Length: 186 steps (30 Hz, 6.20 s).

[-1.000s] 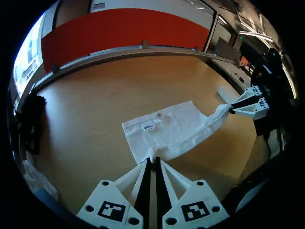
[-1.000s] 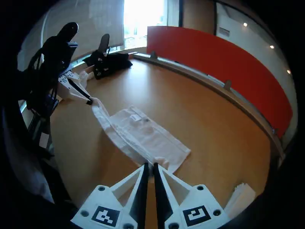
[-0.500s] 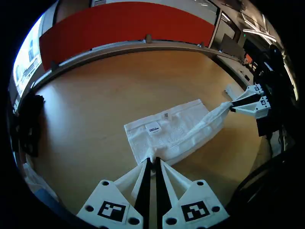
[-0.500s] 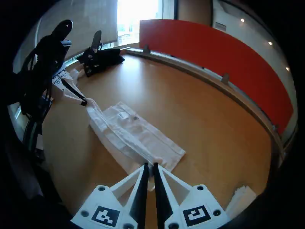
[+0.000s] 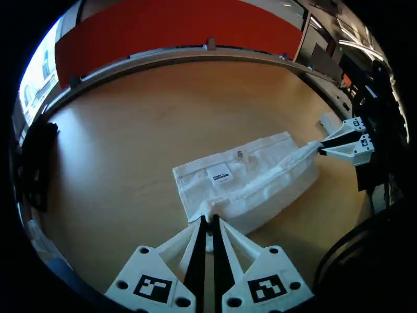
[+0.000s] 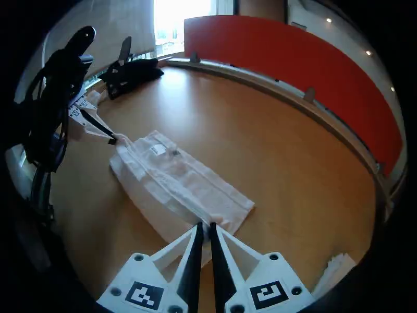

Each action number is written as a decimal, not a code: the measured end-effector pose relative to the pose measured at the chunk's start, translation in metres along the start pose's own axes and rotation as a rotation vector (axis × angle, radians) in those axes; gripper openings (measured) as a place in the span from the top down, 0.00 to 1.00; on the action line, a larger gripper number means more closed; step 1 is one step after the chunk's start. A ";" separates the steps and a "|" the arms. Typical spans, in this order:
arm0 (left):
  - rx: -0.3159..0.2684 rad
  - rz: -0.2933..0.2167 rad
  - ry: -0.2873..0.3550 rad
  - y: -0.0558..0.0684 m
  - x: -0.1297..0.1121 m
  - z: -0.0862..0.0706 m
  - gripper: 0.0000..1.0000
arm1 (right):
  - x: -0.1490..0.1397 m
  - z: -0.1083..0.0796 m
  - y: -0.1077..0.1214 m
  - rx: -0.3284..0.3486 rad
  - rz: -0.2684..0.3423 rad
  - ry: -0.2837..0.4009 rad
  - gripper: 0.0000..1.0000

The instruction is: Fold towel

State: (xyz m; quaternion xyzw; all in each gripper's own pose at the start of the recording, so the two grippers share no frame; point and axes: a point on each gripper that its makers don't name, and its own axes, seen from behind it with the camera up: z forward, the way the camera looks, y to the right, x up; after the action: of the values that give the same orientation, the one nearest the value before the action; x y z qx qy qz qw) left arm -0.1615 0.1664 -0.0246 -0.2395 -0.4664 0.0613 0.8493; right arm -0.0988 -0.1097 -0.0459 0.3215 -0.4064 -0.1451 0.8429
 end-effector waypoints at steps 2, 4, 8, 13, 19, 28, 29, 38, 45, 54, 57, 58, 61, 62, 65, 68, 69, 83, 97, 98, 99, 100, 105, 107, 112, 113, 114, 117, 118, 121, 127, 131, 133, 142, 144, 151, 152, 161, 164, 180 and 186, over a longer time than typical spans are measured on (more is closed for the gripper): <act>0.005 -0.006 0.002 -0.001 0.001 0.004 0.91 | -0.002 0.005 0.001 -0.001 0.009 -0.005 0.90; 0.010 -0.011 0.003 -0.003 0.002 0.008 0.91 | -0.003 0.008 0.003 -0.003 0.015 -0.008 0.90; 0.017 -0.012 0.007 -0.005 0.004 0.013 0.89 | -0.005 0.014 0.007 -0.012 0.020 -0.014 0.89; 0.036 -0.006 0.010 -0.010 0.006 0.019 0.79 | -0.006 0.022 0.015 -0.036 0.027 -0.017 0.73; 0.066 0.008 0.010 -0.019 0.007 0.026 0.65 | -0.007 0.031 0.026 -0.070 0.038 -0.015 0.53; 0.088 0.030 0.016 -0.025 0.012 0.028 0.59 | -0.008 0.034 0.034 -0.097 0.020 -0.021 0.38; 0.089 0.031 0.016 -0.026 0.013 0.028 0.57 | -0.008 0.034 0.035 -0.099 0.019 -0.022 0.38; 0.113 0.039 0.022 -0.034 0.017 0.029 0.44 | -0.002 0.038 0.044 -0.119 0.012 -0.015 0.32; 0.118 0.041 0.030 -0.037 0.022 0.028 0.31 | 0.004 0.039 0.050 -0.128 0.004 -0.007 0.29; 0.106 0.022 0.030 -0.036 0.023 0.029 0.02 | 0.010 0.037 0.054 -0.143 0.008 0.011 0.05; 0.108 0.025 0.029 -0.036 0.023 0.029 0.02 | 0.010 0.037 0.055 -0.147 0.011 0.013 0.05; 0.108 0.026 0.029 -0.036 0.023 0.028 0.02 | 0.010 0.036 0.055 -0.148 0.013 0.014 0.05; 0.107 0.025 0.031 -0.035 0.023 0.027 0.02 | 0.010 0.036 0.054 -0.148 0.018 0.018 0.05; 0.106 0.024 0.031 -0.034 0.023 0.026 0.02 | 0.010 0.035 0.054 -0.148 0.019 0.019 0.05; 0.105 0.020 0.034 -0.033 0.023 0.024 0.02 | 0.009 0.032 0.052 -0.147 0.022 0.023 0.05; 0.105 0.016 0.037 -0.033 0.022 0.021 0.02 | 0.008 0.029 0.049 -0.144 0.025 0.027 0.05; 0.105 0.014 0.037 -0.033 0.021 0.020 0.02 | 0.008 0.027 0.048 -0.143 0.025 0.029 0.05; 0.105 -0.009 0.035 -0.023 -0.005 0.001 0.02 | -0.010 0.001 0.026 -0.142 0.041 0.037 0.05; 0.102 -0.029 0.043 -0.014 -0.023 -0.011 0.02 | -0.027 -0.012 0.012 -0.142 0.051 0.033 0.05; 0.103 -0.031 0.043 -0.014 -0.024 -0.012 0.02 | -0.027 -0.012 0.012 -0.141 0.050 0.034 0.05; 0.104 -0.033 0.044 -0.014 -0.024 -0.013 0.02 | -0.027 -0.012 0.012 -0.141 0.050 0.035 0.05; 0.106 -0.036 0.046 -0.015 -0.025 -0.014 0.02 | -0.026 -0.012 0.012 -0.140 0.048 0.035 0.05; 0.121 -0.054 0.053 -0.018 -0.027 -0.019 0.02 | -0.024 -0.011 0.011 -0.134 0.039 0.039 0.05; 0.131 -0.066 0.055 -0.020 -0.029 -0.021 0.02 | -0.024 -0.011 0.011 -0.130 0.032 0.038 0.05; 0.153 -0.101 0.060 -0.025 -0.036 -0.029 0.02 | -0.021 -0.008 0.010 -0.121 0.015 0.037 0.05; 0.155 -0.107 0.061 -0.026 -0.037 -0.031 0.02 | -0.021 -0.008 0.010 -0.120 0.012 0.037 0.05; 0.157 -0.113 0.063 -0.026 -0.038 -0.033 0.02 | -0.021 -0.008 0.010 -0.118 0.010 0.037 0.05; 0.168 -0.128 0.066 -0.029 -0.042 -0.038 0.02 | -0.019 -0.006 0.009 -0.111 0.002 0.036 0.05; 0.171 -0.132 0.066 -0.029 -0.043 -0.040 0.02 | -0.019 -0.006 0.009 -0.109 0.000 0.035 0.05; 0.179 -0.144 0.068 -0.030 -0.046 -0.045 0.02 | -0.020 -0.004 0.008 -0.103 -0.007 0.032 0.05; 0.191 -0.167 0.076 -0.031 -0.051 -0.055 0.02 | -0.023 0.000 0.005 -0.090 -0.021 0.022 0.05; 0.201 -0.180 0.077 -0.033 -0.057 -0.060 0.02 | -0.030 0.002 0.002 -0.082 -0.028 0.010 0.05; 0.205 -0.185 0.076 -0.033 -0.060 -0.062 0.02 | -0.034 0.003 0.001 -0.078 -0.031 0.002 0.05; 0.222 -0.200 0.072 -0.036 -0.073 -0.070 0.02 | -0.058 0.007 -0.004 -0.060 -0.027 -0.038 0.07; 0.223 -0.204 0.070 -0.036 -0.076 -0.071 0.02 | -0.062 0.008 -0.005 -0.057 -0.024 -0.046 0.10; 0.228 -0.210 0.070 -0.037 -0.080 -0.073 0.02 | -0.067 0.010 -0.009 -0.030 -0.024 -0.059 0.26; 0.228 -0.210 0.070 -0.037 -0.081 -0.074 0.02 | -0.068 0.010 -0.009 -0.026 -0.026 -0.063 0.29; 0.229 -0.210 0.074 -0.037 -0.083 -0.076 0.02 | -0.076 0.009 -0.011 0.007 -0.038 -0.090 0.51; 0.230 -0.208 0.073 -0.037 -0.084 -0.076 0.02 | -0.076 0.010 -0.010 0.009 -0.041 -0.093 0.59; 0.234 -0.204 0.071 -0.038 -0.087 -0.077 0.02 | -0.074 0.012 -0.008 0.022 -0.035 -0.092 0.94; 0.234 -0.206 0.072 -0.038 -0.086 -0.076 0.02 | -0.070 0.010 -0.008 0.013 -0.024 -0.079 0.94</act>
State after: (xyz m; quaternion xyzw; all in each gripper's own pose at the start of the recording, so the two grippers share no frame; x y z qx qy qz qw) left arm -0.1515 0.0784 -0.1065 -0.0919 -0.4474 0.0191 0.8894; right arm -0.1501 -0.0842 -0.0878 0.3258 -0.4365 -0.1651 0.8223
